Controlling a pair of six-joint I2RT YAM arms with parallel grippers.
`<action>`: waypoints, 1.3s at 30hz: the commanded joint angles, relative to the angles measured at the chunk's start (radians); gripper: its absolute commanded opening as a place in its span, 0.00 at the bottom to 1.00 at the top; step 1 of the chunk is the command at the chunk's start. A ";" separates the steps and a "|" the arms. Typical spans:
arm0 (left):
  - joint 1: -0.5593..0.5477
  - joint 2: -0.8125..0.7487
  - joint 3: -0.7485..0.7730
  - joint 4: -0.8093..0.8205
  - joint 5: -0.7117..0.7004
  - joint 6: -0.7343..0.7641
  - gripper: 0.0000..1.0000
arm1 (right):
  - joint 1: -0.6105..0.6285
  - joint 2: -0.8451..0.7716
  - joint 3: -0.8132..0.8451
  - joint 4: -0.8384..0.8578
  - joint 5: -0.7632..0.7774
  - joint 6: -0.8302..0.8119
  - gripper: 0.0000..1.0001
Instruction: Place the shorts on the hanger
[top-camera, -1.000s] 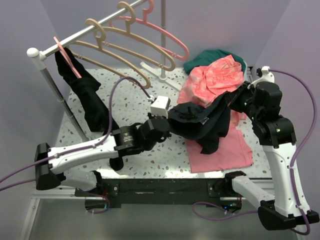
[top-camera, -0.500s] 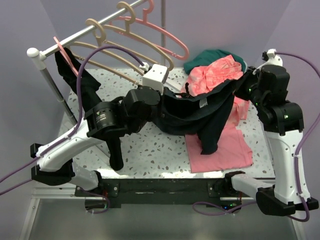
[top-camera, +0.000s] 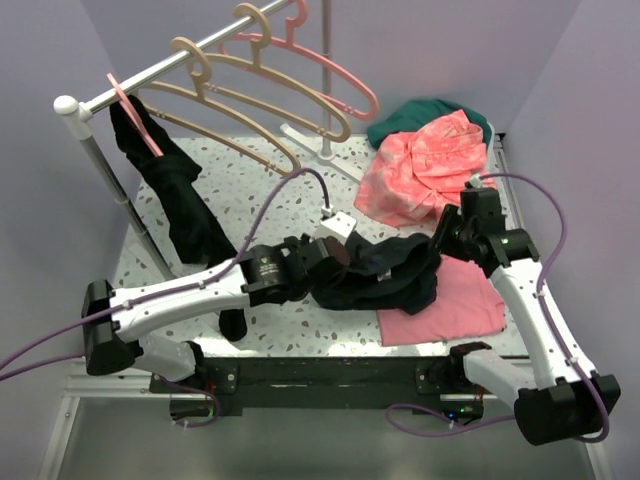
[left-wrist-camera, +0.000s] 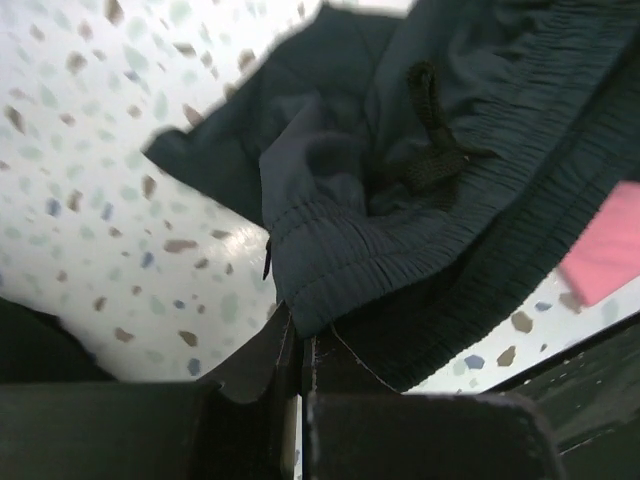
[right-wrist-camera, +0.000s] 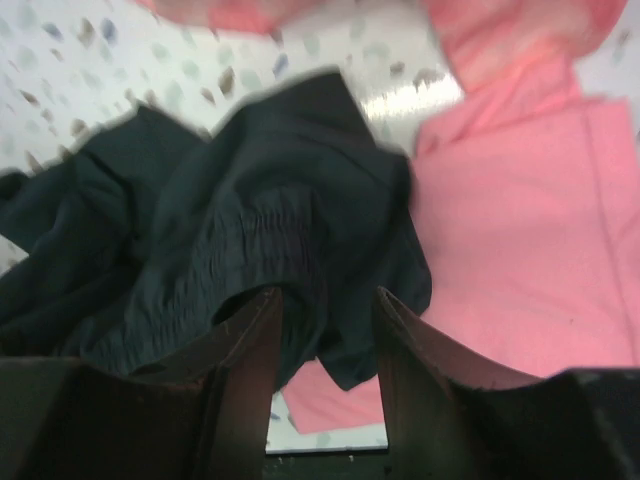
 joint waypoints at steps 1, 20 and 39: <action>0.023 0.021 -0.174 0.239 0.111 -0.068 0.00 | 0.001 -0.009 -0.064 0.107 -0.096 0.004 0.56; 0.089 0.179 -0.410 0.504 0.257 -0.150 0.00 | 0.403 0.177 0.485 0.271 -0.216 -0.152 0.73; 0.117 0.190 -0.390 0.498 0.312 -0.088 0.00 | 0.616 0.758 1.287 0.132 -0.257 -0.482 0.78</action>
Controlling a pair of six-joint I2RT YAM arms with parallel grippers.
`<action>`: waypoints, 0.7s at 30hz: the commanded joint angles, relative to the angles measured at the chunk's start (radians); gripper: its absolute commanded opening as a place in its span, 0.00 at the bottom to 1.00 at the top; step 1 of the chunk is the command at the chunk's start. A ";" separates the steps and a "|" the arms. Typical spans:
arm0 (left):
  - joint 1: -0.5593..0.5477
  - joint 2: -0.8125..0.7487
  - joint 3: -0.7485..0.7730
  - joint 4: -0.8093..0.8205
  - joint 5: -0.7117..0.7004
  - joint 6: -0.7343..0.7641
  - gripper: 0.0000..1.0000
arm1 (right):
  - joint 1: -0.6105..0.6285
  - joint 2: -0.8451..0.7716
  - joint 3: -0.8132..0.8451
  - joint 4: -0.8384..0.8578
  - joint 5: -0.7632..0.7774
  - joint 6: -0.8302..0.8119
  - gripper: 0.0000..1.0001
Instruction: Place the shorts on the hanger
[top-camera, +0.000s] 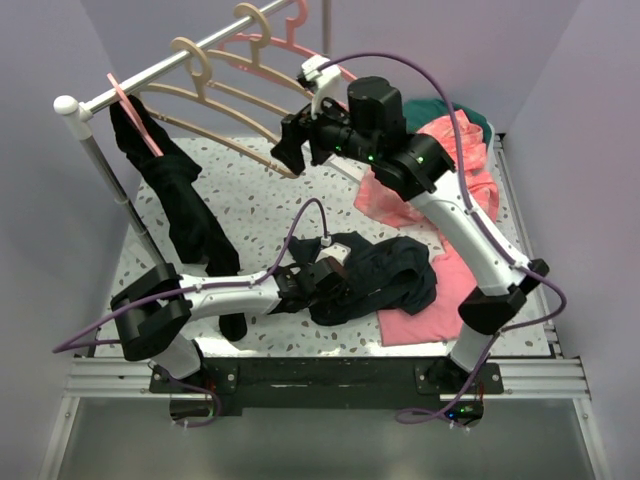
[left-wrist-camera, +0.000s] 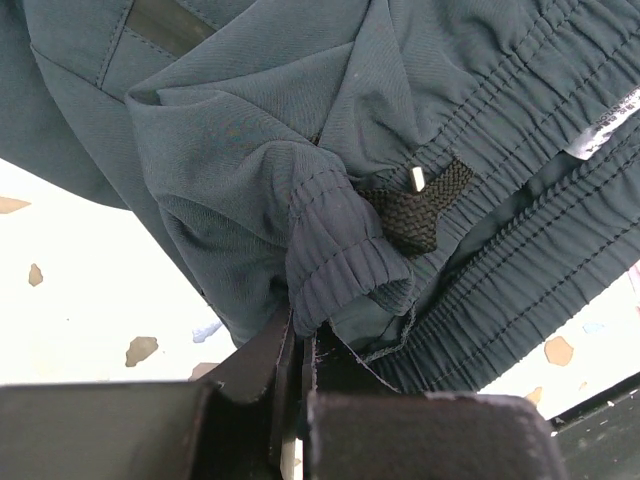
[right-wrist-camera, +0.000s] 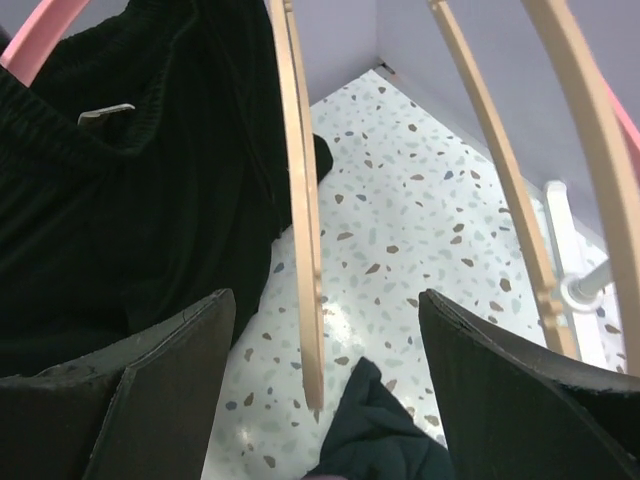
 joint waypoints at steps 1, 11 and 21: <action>0.011 0.003 0.025 0.017 0.022 0.031 0.00 | 0.021 0.073 0.151 -0.071 -0.008 -0.079 0.78; 0.017 -0.008 0.023 0.008 0.017 0.032 0.00 | 0.046 0.165 0.197 -0.055 -0.028 -0.095 0.56; 0.018 -0.031 0.014 0.002 0.006 0.018 0.00 | 0.049 0.165 0.191 0.001 -0.028 -0.096 0.11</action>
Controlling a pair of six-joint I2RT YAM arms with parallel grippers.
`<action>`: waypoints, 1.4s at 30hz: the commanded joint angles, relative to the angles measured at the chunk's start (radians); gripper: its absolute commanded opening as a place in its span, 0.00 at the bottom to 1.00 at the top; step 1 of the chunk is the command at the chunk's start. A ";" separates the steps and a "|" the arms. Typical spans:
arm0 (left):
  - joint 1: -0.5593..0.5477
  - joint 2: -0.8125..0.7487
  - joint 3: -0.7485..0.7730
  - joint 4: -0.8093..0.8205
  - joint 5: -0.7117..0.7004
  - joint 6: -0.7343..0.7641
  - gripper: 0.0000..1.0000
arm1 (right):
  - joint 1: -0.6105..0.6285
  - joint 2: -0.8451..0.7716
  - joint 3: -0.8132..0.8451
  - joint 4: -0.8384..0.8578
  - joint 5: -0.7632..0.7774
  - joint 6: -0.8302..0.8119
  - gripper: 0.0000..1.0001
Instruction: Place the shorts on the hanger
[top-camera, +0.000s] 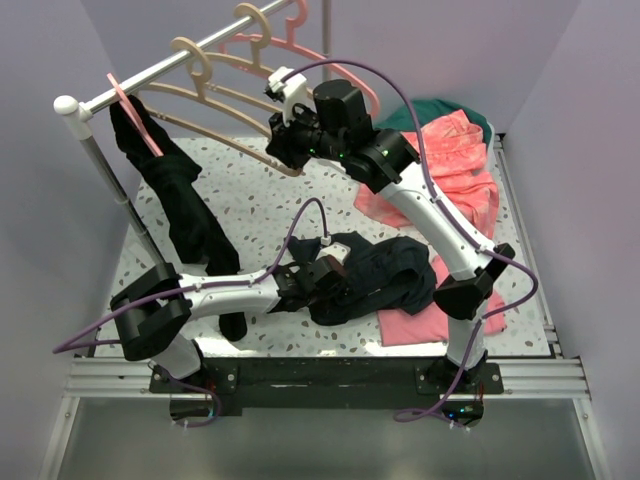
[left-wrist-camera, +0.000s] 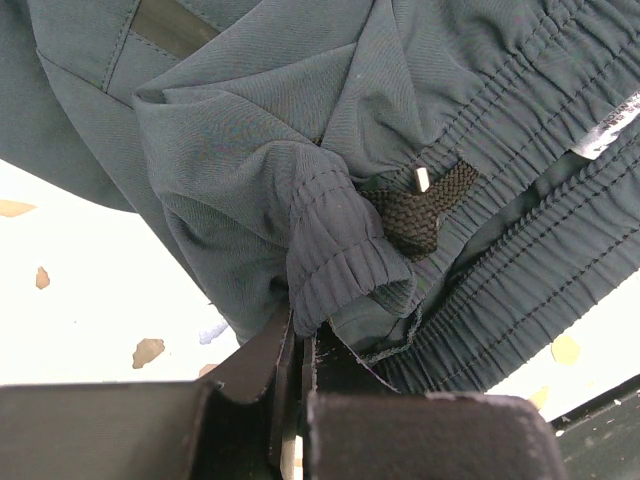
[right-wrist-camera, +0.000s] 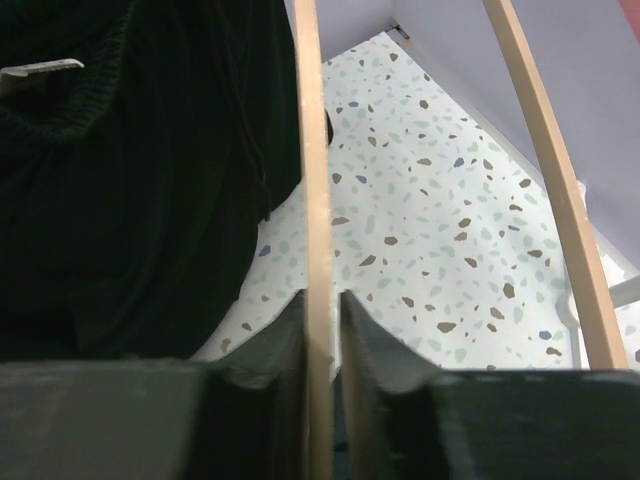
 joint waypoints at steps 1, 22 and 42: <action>0.006 -0.037 0.014 0.006 -0.004 -0.003 0.00 | 0.007 -0.020 0.040 0.063 -0.021 -0.008 0.05; 0.013 -0.090 0.003 -0.011 -0.036 0.014 0.00 | 0.007 -0.180 -0.131 0.226 0.091 0.006 0.00; 0.023 -0.130 -0.031 0.014 -0.076 0.012 0.00 | 0.007 -0.673 -0.598 0.168 0.277 0.082 0.00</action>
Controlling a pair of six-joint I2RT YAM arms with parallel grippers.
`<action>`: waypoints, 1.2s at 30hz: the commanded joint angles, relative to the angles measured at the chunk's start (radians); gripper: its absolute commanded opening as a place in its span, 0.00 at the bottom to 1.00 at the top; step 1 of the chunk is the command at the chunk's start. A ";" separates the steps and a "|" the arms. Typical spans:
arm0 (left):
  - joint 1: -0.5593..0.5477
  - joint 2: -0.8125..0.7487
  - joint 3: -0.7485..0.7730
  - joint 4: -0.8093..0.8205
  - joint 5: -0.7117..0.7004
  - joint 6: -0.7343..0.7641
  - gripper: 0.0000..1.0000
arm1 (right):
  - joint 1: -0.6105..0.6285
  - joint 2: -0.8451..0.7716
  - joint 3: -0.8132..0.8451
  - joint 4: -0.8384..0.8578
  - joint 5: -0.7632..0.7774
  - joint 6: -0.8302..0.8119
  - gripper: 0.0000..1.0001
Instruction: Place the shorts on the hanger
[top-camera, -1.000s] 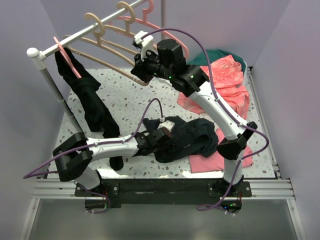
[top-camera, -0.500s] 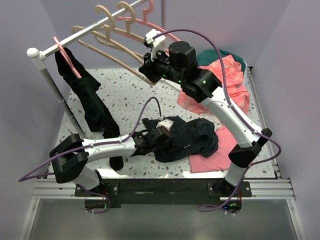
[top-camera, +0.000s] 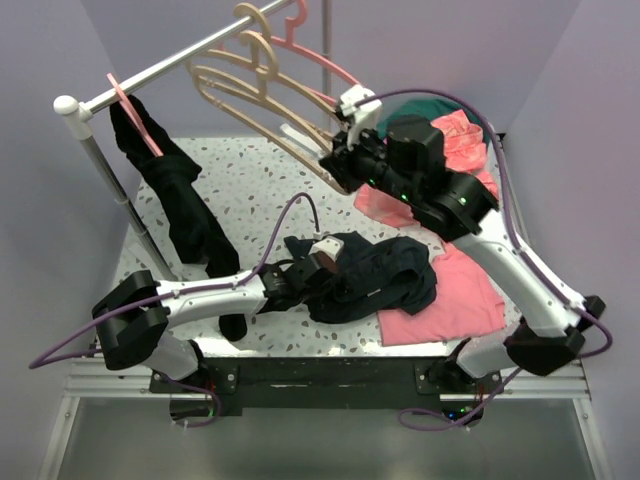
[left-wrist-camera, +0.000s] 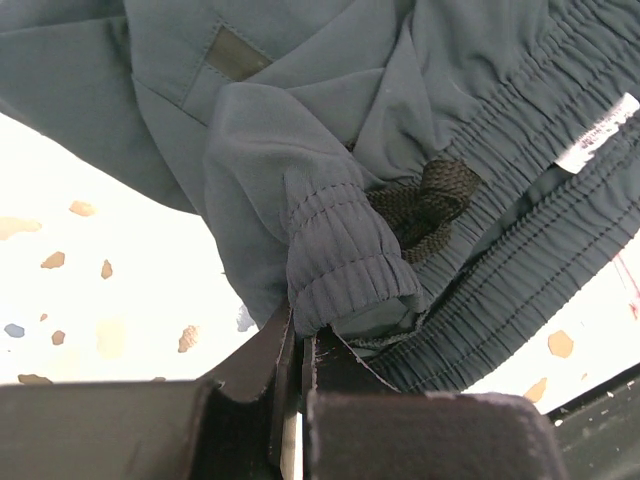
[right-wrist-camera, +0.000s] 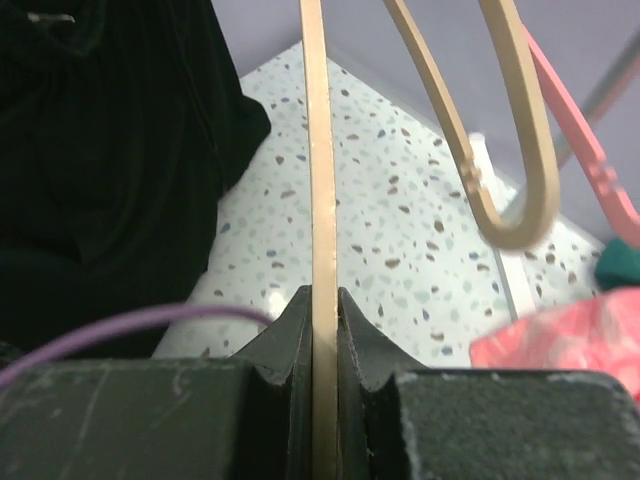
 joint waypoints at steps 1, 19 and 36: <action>0.011 -0.025 -0.006 0.030 -0.035 -0.017 0.00 | 0.003 -0.217 -0.118 0.005 0.090 0.062 0.00; 0.091 0.036 0.098 -0.049 -0.144 -0.052 0.00 | 0.004 -0.730 -0.250 -0.676 0.278 0.419 0.00; 0.261 0.130 0.276 -0.084 -0.022 -0.031 0.00 | 0.004 -0.732 -0.425 -0.838 0.088 0.464 0.00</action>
